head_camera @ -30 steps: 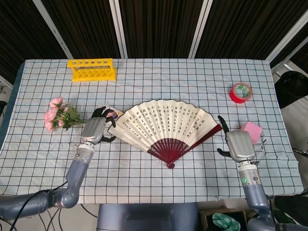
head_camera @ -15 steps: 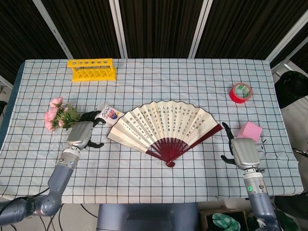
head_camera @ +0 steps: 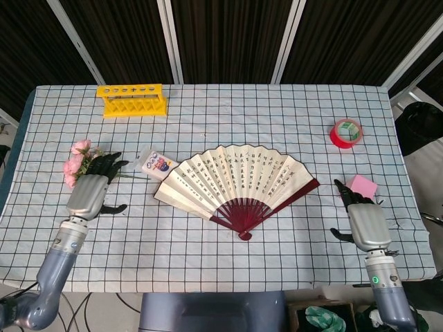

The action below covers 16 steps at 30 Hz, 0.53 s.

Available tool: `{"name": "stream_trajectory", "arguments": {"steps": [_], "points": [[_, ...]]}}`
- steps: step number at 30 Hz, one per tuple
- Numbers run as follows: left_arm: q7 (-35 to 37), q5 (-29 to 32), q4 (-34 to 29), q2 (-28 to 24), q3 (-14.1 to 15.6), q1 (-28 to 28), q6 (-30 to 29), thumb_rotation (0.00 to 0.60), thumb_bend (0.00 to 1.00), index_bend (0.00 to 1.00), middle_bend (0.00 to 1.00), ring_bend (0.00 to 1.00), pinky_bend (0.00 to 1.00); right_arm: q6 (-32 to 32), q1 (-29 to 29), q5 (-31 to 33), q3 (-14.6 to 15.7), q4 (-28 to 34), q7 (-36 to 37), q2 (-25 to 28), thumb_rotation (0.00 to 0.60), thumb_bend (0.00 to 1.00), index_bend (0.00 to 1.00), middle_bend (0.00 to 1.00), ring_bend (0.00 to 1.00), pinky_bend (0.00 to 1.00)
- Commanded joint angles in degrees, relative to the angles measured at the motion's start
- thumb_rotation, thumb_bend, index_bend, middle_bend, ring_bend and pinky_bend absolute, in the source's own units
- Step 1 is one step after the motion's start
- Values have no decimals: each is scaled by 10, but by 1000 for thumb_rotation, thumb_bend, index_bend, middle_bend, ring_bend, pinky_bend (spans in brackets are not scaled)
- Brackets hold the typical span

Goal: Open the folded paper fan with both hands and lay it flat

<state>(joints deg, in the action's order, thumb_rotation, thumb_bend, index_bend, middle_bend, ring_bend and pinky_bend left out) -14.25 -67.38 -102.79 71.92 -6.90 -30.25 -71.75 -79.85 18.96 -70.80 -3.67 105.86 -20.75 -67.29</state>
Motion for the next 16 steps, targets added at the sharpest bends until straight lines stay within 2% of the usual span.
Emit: {"name": "stream_trajectory", "arguments": {"steps": [1,4,7,10,16], "points": [[12,-37,-1,-32,25,34,-36,600,2,108,4,0,0,-6,-12,-11,8,0,10,16,600,70,0,81,156,299],[22,-65,2,-56,48,68,-70,600,1,89,0,0,0,-16,-29,-22,17,-5,24,36,600,67,0,12,76,255],[35,-91,13,-69,68,98,-102,600,1,67,0,0,0,-28,-47,-31,25,-14,38,50,600,65,0,0,26,237],[54,-110,31,-79,90,135,-133,600,1,38,0,0,0,-45,-68,-44,34,-30,58,59,600,65,0,0,4,225],[89,-124,66,-80,110,189,-176,600,2,0,0,0,0,-84,-106,-70,45,-69,94,59,600,66,0,0,0,223]]}}
